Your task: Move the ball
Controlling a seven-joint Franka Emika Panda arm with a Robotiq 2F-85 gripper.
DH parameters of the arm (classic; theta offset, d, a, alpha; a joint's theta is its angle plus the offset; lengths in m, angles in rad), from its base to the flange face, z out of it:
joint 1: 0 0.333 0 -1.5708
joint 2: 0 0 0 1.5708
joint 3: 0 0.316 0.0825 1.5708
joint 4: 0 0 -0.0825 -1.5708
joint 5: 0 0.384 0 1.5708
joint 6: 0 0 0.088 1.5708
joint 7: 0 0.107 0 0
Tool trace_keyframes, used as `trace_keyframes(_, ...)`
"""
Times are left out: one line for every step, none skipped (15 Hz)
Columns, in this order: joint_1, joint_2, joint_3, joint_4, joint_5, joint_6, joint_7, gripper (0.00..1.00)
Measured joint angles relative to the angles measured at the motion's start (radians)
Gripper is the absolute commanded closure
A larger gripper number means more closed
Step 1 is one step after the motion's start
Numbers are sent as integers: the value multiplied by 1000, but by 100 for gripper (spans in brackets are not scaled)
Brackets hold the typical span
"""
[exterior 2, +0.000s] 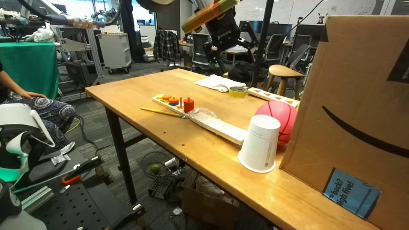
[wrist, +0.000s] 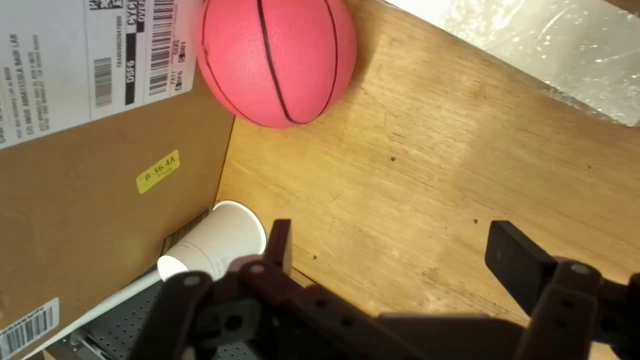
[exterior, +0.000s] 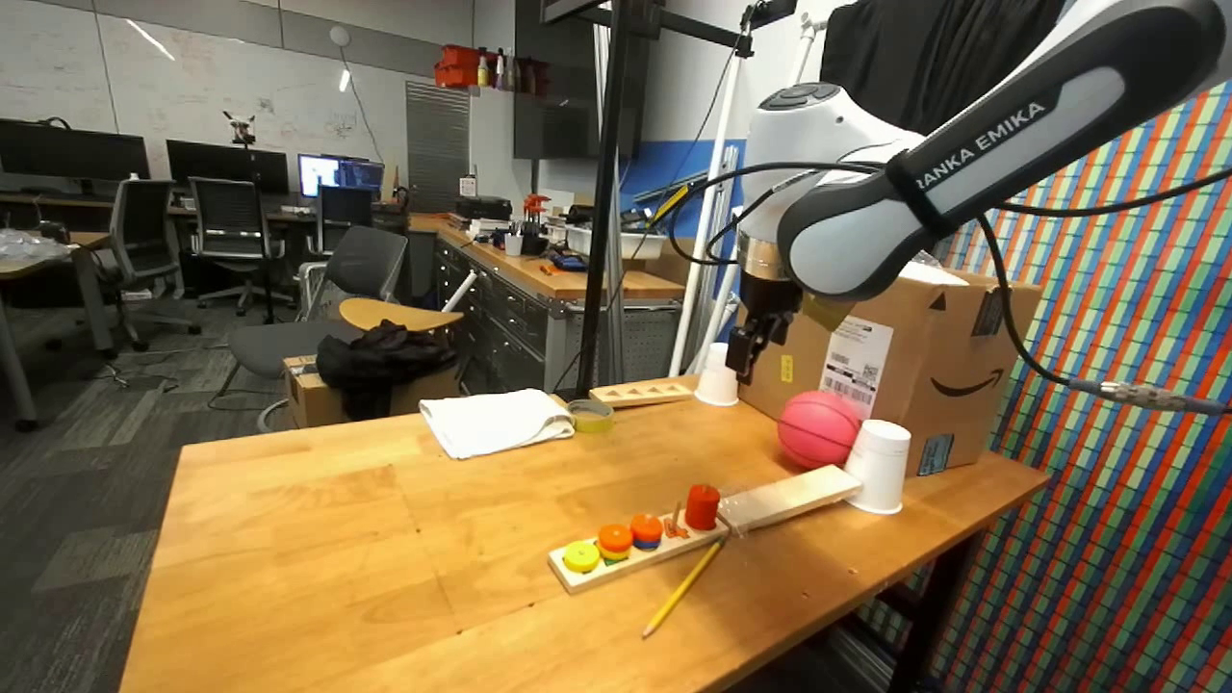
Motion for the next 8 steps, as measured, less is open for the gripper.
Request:
trace_keyframes(5, -11, 15, -14, -2, 0, 10, 0)
trace_keyframes(10, -21, 29, -29, -4, 0, 17, 0)
trace_keyframes(14, -29, 42, -42, -4, -1, 22, 0)
trace_keyframes(18, -36, 53, -54, -4, -1, 27, 0)
trace_keyframes(22, -42, 62, -64, -4, -1, 29, 0)
trace_keyframes(26, -47, 70, -74, -4, -3, 31, 0)
trace_keyframes(30, -50, 78, -81, -4, -8, 35, 0)
trace_keyframes(33, -51, 84, -86, -2, -15, 46, 0)
